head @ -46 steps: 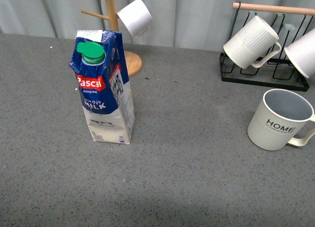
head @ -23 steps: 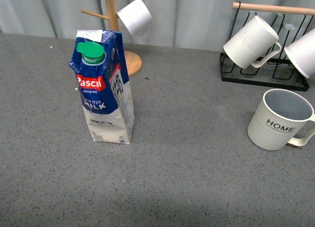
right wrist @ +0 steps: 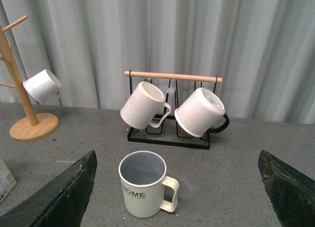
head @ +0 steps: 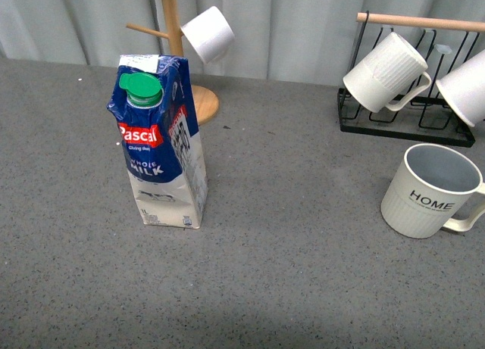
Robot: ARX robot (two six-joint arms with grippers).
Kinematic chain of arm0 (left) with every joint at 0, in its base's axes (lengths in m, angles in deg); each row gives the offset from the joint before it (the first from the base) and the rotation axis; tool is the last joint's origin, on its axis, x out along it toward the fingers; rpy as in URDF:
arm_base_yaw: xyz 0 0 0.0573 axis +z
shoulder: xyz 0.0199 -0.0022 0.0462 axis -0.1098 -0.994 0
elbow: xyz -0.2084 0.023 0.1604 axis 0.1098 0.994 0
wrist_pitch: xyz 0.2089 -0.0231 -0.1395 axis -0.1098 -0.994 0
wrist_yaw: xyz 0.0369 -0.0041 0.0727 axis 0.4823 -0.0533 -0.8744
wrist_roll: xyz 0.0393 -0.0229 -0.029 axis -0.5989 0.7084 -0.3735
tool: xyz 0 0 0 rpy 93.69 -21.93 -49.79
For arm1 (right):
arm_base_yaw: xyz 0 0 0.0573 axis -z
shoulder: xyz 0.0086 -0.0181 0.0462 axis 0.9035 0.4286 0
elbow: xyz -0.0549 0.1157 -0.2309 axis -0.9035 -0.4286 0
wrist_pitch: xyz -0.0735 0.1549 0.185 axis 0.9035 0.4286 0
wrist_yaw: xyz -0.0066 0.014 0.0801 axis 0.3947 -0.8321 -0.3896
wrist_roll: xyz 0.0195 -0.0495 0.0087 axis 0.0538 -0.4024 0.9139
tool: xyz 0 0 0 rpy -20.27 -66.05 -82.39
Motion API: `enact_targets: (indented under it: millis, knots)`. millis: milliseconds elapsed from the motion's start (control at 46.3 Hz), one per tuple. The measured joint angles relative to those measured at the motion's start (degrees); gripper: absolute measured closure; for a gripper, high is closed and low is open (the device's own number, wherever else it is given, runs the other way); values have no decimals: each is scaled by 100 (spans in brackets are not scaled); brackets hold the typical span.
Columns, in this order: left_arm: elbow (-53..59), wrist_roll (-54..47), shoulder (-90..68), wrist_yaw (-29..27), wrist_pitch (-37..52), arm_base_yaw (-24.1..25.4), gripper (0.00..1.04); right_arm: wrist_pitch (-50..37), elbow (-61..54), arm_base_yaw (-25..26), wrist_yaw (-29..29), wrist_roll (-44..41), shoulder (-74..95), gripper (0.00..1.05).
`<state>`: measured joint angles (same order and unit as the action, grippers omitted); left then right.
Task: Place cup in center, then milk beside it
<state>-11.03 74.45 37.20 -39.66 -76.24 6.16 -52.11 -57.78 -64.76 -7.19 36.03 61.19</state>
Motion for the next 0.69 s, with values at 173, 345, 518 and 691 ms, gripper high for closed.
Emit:
enact_targets:
  millis: [173, 345, 518, 691]
  knots:
    - [0, 0, 0, 0, 0, 0, 6, 0, 0, 0, 0, 0, 0, 9]
    - [0, 0, 0, 0, 0, 0, 6, 0, 0, 0, 2, 0, 0, 9]
    - [0, 0, 2, 0, 0, 0, 6, -319, 219, -227, 1338, -855, 1357, 9]
    - [0, -2, 0, 0, 0, -2, 6, -1716, 678, 387, 356, -1145, 3600, 9]
